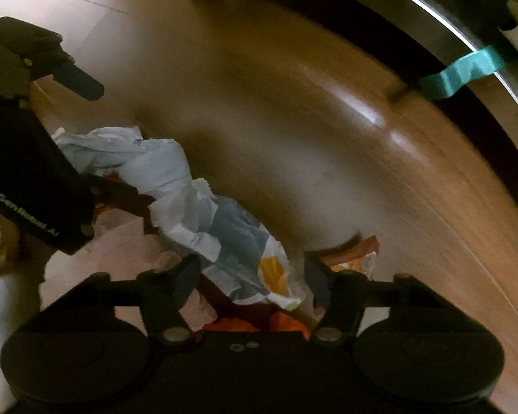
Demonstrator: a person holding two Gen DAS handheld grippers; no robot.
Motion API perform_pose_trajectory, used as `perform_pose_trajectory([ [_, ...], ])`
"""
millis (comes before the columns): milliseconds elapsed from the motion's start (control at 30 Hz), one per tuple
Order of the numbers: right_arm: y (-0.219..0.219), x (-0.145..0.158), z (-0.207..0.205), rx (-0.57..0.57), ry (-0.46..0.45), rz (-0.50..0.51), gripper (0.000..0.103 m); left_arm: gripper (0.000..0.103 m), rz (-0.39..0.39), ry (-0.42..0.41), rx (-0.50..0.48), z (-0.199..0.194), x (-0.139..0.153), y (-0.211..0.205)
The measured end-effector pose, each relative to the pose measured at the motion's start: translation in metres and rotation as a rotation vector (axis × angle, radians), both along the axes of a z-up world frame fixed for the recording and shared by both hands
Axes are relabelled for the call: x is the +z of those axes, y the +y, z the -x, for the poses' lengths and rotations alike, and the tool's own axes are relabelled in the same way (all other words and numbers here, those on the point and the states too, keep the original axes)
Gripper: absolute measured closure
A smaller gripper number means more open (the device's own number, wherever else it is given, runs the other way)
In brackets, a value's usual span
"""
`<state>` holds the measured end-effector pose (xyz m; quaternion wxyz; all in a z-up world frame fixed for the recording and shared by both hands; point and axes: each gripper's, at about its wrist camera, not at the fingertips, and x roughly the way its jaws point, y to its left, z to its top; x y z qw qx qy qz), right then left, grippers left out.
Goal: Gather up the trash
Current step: 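Grasp the grey tissue with the left tool while the right tool grasps the clear plastic bag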
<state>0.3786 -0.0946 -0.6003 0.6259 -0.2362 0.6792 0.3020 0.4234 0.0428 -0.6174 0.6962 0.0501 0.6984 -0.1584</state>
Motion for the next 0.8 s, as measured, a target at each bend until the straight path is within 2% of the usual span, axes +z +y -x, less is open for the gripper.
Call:
perform_pose_trajectory([
  [67,0.001,-0.005,0.0,-0.002,0.006,0.002,0.052,0.016,0.005,0.017,-0.007,0.001,-0.007,-0.001],
  [200,0.002,-0.013,-0.003,-0.024,0.019,0.003,0.056,0.024,0.023,0.023,0.007,0.002,-0.012,0.0],
  [333,0.001,-0.016,-0.006,-0.054,0.024,0.013,0.076,0.042,0.07,0.038,0.041,0.0,-0.013,0.004],
  [400,0.001,-0.015,-0.007,-0.08,0.024,0.015,0.081,0.048,0.087,0.049,0.073,-0.001,-0.014,0.007],
  [467,-0.001,-0.013,-0.01,-0.111,0.029,0.02,0.094,0.053,0.11,0.058,0.11,0.0,-0.014,0.009],
  [500,-0.001,-0.012,-0.01,-0.122,0.026,0.023,0.097,0.055,0.119,0.057,0.125,0.0,-0.013,0.011],
  [533,-0.002,-0.009,-0.011,-0.133,0.019,0.021,0.1,0.065,0.125,0.054,0.137,0.0,-0.012,0.013],
  [667,-0.004,0.006,-0.012,-0.17,-0.012,0.019,0.102,0.07,0.137,0.043,0.165,-0.001,0.001,0.018],
  [800,-0.005,0.037,-0.009,-0.194,-0.055,-0.002,0.102,0.072,0.143,0.016,0.163,0.001,0.023,0.02],
])
